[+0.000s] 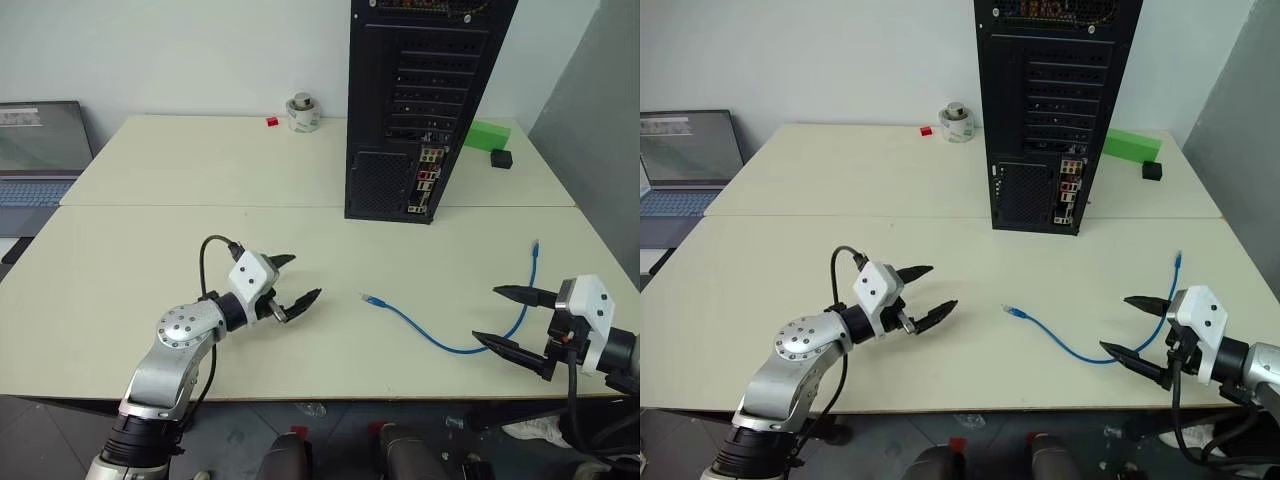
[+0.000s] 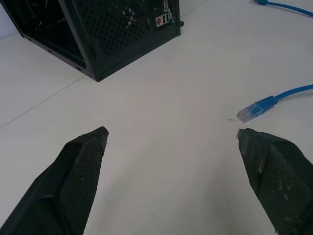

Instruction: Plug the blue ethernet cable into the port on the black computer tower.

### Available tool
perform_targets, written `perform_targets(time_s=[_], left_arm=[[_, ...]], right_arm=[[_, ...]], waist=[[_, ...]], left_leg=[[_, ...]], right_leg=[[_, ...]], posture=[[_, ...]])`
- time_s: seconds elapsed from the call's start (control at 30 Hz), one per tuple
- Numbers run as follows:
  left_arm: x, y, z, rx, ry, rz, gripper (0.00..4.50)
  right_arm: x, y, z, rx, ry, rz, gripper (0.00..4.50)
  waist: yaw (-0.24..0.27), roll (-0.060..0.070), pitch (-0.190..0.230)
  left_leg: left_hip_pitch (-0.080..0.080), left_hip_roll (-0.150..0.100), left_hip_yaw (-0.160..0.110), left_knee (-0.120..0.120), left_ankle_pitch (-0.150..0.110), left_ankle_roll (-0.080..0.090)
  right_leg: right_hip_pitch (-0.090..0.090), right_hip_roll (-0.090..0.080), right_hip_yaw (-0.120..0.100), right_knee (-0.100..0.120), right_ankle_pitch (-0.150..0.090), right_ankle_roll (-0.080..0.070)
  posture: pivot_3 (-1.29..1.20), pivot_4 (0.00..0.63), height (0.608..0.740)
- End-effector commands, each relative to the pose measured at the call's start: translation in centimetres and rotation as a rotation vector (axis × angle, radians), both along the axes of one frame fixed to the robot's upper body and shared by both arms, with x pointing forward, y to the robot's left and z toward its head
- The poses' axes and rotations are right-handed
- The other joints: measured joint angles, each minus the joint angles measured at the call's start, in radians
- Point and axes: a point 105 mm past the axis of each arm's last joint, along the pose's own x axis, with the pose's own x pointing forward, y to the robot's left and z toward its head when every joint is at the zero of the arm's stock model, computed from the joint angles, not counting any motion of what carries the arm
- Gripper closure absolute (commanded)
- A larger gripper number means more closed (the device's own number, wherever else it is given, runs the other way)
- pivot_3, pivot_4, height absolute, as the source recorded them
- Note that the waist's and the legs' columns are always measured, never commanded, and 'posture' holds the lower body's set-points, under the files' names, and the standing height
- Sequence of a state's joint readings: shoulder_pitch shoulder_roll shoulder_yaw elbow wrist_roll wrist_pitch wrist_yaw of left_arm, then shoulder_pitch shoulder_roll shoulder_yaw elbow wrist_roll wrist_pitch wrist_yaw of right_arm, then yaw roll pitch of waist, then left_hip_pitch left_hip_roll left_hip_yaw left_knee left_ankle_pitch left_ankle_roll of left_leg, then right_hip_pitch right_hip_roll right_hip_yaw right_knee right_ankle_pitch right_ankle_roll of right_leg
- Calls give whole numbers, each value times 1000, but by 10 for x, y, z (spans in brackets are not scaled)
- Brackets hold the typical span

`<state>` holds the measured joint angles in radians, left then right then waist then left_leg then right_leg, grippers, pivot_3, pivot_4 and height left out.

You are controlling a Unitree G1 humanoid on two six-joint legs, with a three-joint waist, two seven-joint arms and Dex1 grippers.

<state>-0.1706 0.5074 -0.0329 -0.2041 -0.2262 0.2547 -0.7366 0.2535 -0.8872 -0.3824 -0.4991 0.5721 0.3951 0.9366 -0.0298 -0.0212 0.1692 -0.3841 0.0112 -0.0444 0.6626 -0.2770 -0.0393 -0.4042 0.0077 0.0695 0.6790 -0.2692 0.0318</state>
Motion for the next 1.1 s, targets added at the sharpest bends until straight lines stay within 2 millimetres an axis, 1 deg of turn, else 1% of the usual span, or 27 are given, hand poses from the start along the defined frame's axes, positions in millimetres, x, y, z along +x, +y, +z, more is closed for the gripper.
perform_targets(time_s=[0.03, 0.33, 0.5, 0.63, 0.73, 0.83, 0.87, 1.0, 1.1], left_arm=[[-5, -3, 14, -6, -55, -35, 18], [-12, -8, 12, 9, -35, -61, 18], [-16, -9, 5, 94, -46, -99, 18], [-22, -13, 6, 84, -43, -155, 18], [-31, -17, 4, 61, 5, -210, 18], [-36, -17, -4, 78, 65, -236, 18], [-38, -17, -5, 88, 74, -246, 18], [-41, -18, -5, 103, 78, -283, 18], [-39, -19, -4, 101, 76, -281, 18]], right_arm=[[0, 1, 8, -4, -35, 13, 0], [1, 7, 7, -5, -31, 41, 0], [0, 20, 6, -1, -24, 94, 0], [5, 36, -8, 3, -11, 123, 0], [12, 49, -15, 0, -15, 145, 0], [29, 72, -28, 19, -3, 155, 0], [33, 77, -33, -4, -4, 159, 0], [45, 96, -45, -16, -14, 183, 0], [56, 103, -53, -15, -2, 166, 0]], waist=[[0, 0, 0], [0, 0, 0], [0, 0, 0], [-1, 0, 0], [-1, 0, 0], [-5, -1, 0], [-5, -1, 0], [0, -1, 0], [0, -1, 0]], left_leg=[[0, 0, 0, 0, 0, 0], [0, 0, 0, 0, 0, 0], [0, 0, 0, 0, 0, 0], [0, 0, 0, 0, 0, 0], [0, 1, 0, 0, 0, 0], [1, 1, 0, 0, 0, 0], [1, 1, -1, 0, 0, 0], [0, 1, -1, 0, 0, 0], [0, 0, -3, 0, 0, 0]], right_leg=[[0, 0, 0, 0, 0, 0], [0, 0, 0, 0, 0, 0], [0, 0, 0, 0, 0, 0], [0, 0, 0, 0, 0, 0], [0, 0, 0, 0, 0, 0], [0, 1, 1, 0, 0, 0], [0, 1, 1, 0, 0, 0], [-1, 1, 0, 0, 0, -1], [-1, 0, 0, 0, 1, -2]], posture=[[0, 150, 740], [0, 150, 740], [0, 150, 740], [0, 150, 740], [0, 150, 740], [0, 150, 740], [0, 150, 740], [0, 150, 740], [0, 150, 740]])
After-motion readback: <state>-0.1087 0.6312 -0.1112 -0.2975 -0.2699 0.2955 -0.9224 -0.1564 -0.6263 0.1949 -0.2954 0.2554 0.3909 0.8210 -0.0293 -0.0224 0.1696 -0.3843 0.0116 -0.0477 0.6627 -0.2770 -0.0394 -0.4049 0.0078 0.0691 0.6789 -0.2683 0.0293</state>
